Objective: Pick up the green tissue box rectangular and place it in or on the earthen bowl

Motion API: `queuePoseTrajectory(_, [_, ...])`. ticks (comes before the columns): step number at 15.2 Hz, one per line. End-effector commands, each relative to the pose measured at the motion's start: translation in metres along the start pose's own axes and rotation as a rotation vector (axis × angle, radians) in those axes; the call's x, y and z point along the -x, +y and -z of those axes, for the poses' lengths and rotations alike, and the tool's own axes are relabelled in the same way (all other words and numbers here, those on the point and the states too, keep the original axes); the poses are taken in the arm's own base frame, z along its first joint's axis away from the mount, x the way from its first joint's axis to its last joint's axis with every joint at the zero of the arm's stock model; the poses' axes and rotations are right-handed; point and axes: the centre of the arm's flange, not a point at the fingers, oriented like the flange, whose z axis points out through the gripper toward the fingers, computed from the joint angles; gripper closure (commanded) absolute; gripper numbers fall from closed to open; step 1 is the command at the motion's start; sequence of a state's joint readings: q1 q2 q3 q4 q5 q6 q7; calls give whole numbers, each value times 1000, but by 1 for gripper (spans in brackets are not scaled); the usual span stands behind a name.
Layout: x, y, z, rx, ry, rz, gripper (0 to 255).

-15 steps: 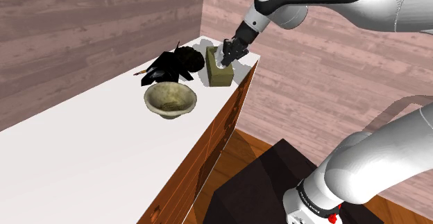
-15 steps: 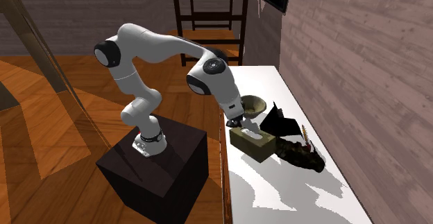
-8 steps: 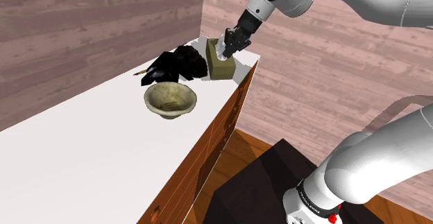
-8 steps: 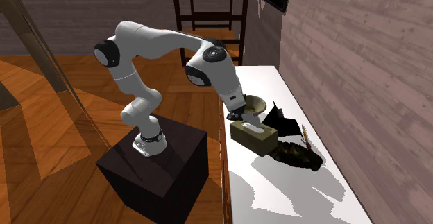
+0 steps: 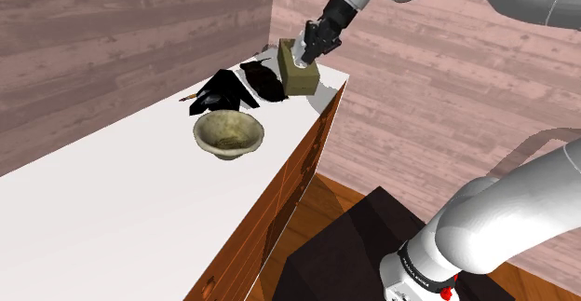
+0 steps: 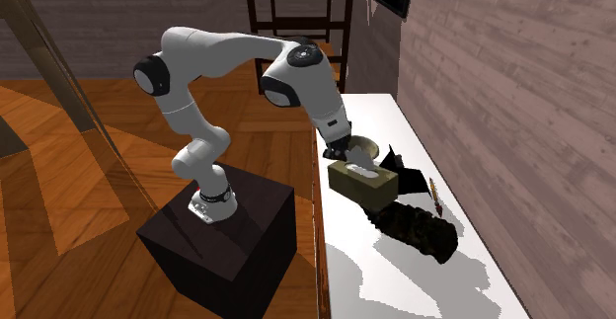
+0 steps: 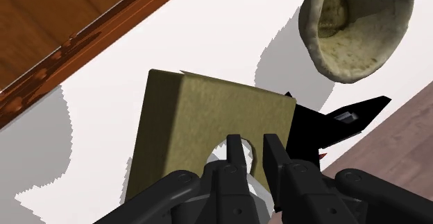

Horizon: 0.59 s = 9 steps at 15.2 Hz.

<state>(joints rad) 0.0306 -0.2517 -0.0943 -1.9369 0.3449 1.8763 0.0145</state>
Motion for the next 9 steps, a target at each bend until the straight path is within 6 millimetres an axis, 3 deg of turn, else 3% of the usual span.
queuePoseTrajectory(1, [-2,-3,9,0,0,0,255])
queuePoseTrajectory(8, [-8,-15,41,0,0,0,255])
queuePoseTrajectory(9, [-4,-28,39,0,0,0,255])
